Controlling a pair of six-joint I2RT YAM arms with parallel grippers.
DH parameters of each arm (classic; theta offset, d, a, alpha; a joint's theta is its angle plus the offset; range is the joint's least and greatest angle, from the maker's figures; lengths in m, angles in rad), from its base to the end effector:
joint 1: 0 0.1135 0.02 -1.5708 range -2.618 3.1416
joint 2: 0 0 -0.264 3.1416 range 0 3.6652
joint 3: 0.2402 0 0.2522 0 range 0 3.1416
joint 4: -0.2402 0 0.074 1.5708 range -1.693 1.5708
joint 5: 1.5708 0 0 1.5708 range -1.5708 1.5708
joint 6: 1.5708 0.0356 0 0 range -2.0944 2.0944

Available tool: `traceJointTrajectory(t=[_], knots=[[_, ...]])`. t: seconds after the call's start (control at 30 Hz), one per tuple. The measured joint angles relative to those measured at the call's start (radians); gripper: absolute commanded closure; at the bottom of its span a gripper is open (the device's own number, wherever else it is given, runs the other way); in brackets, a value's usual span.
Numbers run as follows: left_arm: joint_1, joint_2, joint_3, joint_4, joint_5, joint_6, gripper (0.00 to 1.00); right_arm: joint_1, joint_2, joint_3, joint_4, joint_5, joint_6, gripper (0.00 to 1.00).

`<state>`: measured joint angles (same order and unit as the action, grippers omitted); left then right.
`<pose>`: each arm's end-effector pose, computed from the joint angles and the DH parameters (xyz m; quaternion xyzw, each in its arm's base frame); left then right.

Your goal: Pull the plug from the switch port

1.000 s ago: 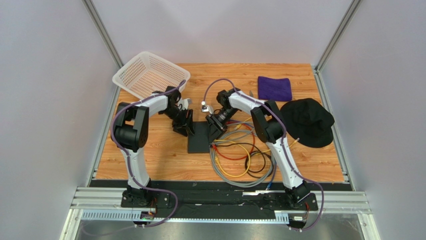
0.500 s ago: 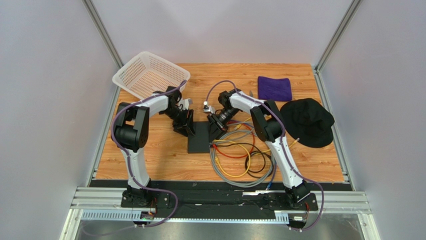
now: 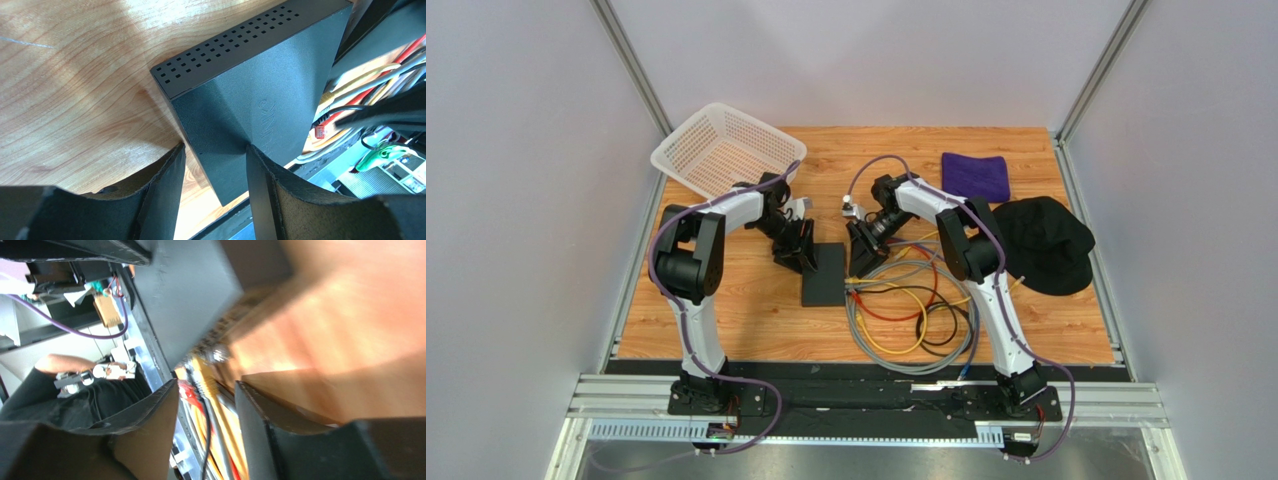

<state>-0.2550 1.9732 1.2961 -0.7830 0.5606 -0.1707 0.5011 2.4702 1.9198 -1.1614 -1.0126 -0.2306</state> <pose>0.3469 -0.1100 0.1462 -0.0557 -0.9580 0.2812 0.0064 0.3835 0.2445 0.1088 0.2802 -0.8269 -0.4710 0.1263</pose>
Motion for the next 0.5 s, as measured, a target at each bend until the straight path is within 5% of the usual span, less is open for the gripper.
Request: traceJointTrajectory(t=[0.5], knots=[[-0.005,0.0,0.0,0.0,-0.001,0.001,0.43,0.002,0.018,0.019,0.018,-0.014,0.01,0.5]])
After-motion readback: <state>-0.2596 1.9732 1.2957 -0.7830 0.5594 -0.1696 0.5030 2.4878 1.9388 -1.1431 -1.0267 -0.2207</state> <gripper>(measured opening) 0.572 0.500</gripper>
